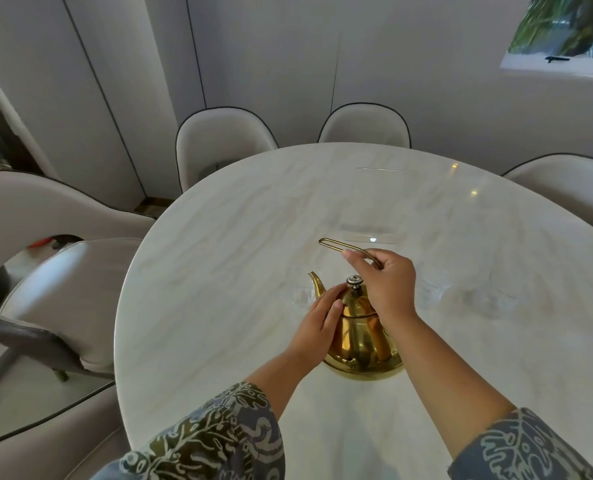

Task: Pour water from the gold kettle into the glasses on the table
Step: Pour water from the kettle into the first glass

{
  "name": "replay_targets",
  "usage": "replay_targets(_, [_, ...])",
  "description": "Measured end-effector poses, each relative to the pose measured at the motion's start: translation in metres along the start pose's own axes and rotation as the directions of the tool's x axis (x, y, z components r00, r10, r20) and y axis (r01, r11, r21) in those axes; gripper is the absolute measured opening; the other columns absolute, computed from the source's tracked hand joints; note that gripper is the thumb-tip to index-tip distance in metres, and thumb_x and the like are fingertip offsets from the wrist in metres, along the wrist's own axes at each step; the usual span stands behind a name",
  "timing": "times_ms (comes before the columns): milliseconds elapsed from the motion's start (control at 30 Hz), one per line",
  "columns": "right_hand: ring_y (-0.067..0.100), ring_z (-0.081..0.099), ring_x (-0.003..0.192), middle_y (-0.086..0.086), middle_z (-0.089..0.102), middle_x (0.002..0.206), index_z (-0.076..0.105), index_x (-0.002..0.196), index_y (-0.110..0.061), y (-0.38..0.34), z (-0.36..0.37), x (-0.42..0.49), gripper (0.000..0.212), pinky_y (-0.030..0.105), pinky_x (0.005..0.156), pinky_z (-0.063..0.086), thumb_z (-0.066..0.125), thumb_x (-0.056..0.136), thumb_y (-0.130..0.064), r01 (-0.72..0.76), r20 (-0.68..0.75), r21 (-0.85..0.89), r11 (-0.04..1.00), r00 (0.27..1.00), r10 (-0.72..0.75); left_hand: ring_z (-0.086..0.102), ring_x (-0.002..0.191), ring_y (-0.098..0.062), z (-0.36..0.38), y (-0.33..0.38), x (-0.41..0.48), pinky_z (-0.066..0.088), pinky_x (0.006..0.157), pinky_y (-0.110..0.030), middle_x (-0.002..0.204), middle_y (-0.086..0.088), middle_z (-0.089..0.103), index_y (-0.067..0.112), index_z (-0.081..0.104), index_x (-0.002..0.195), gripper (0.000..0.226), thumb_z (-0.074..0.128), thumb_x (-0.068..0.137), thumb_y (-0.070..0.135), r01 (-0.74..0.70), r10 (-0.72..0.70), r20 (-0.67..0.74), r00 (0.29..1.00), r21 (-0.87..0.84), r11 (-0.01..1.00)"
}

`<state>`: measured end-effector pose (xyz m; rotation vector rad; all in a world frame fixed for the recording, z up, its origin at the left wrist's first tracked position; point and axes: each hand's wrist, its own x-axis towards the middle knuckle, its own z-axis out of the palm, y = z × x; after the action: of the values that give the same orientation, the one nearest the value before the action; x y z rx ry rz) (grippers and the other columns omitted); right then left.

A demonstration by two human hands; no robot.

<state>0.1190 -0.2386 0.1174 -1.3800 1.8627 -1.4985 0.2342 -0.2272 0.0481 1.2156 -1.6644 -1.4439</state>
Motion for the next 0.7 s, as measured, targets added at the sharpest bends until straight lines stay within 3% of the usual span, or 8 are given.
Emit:
replay_targets(100, [0.020,0.064,0.064,0.004,0.073,0.073,0.077,0.092,-0.013,0.000,0.003,0.008,0.032,0.036,0.061,0.056,0.072,0.080,-0.042,0.007,0.027,-0.009,1.000,1.000,-0.006,0.045,0.125,-0.017,0.000,0.001,0.004,0.043,0.105,-0.034,0.140,0.004,0.044,0.043,0.036,0.135,0.037,0.028,0.099,0.041,0.018,-0.018,-0.003,1.000,-0.031,0.999])
replay_targets(267, [0.011,0.051,0.055,0.002,0.066,0.063,0.077,0.087,-0.011,-0.001,0.007,0.018,0.030,0.025,0.055,0.044,0.072,0.080,-0.040,0.004,0.060,-0.043,0.999,0.998,-0.002,0.051,0.117,-0.015,0.001,0.001,0.008,0.048,0.097,-0.029,0.134,0.005,0.047,0.045,0.037,0.134,0.036,0.028,0.099,0.041,0.031,-0.032,-0.016,0.999,-0.078,0.996])
replay_targets(467, [0.017,0.055,0.057,0.009,0.068,0.065,0.076,0.084,-0.011,-0.001,0.010,0.027,0.031,0.034,0.059,0.049,0.073,0.079,-0.041,-0.006,0.081,-0.092,0.996,0.997,0.014,0.053,0.102,-0.004,0.002,0.007,0.011,0.047,0.082,-0.013,0.125,0.008,0.047,0.039,0.036,0.137,0.038,0.027,0.100,0.038,0.039,-0.040,-0.013,0.999,-0.085,0.996])
replay_targets(567, [0.020,0.063,0.066,0.006,0.071,0.071,0.076,0.085,-0.012,-0.001,0.012,0.031,0.032,0.035,0.062,0.053,0.073,0.078,-0.042,-0.006,0.089,-0.117,0.993,0.996,0.017,0.053,0.105,-0.008,0.003,0.007,0.014,0.050,0.091,-0.023,0.128,0.006,0.048,0.040,0.035,0.137,0.038,0.026,0.101,0.038,0.052,-0.053,-0.010,0.999,-0.090,0.995])
replay_targets(700, [0.011,0.054,0.056,0.002,0.066,0.067,0.075,0.084,-0.010,-0.003,0.014,0.036,0.031,0.027,0.054,0.045,0.073,0.079,-0.041,-0.010,0.106,-0.141,0.990,0.994,0.026,0.053,0.098,-0.004,0.004,0.007,0.017,0.051,0.090,-0.025,0.128,0.007,0.047,0.043,0.034,0.136,0.037,0.024,0.101,0.039,0.066,-0.067,-0.004,0.998,-0.093,0.993])
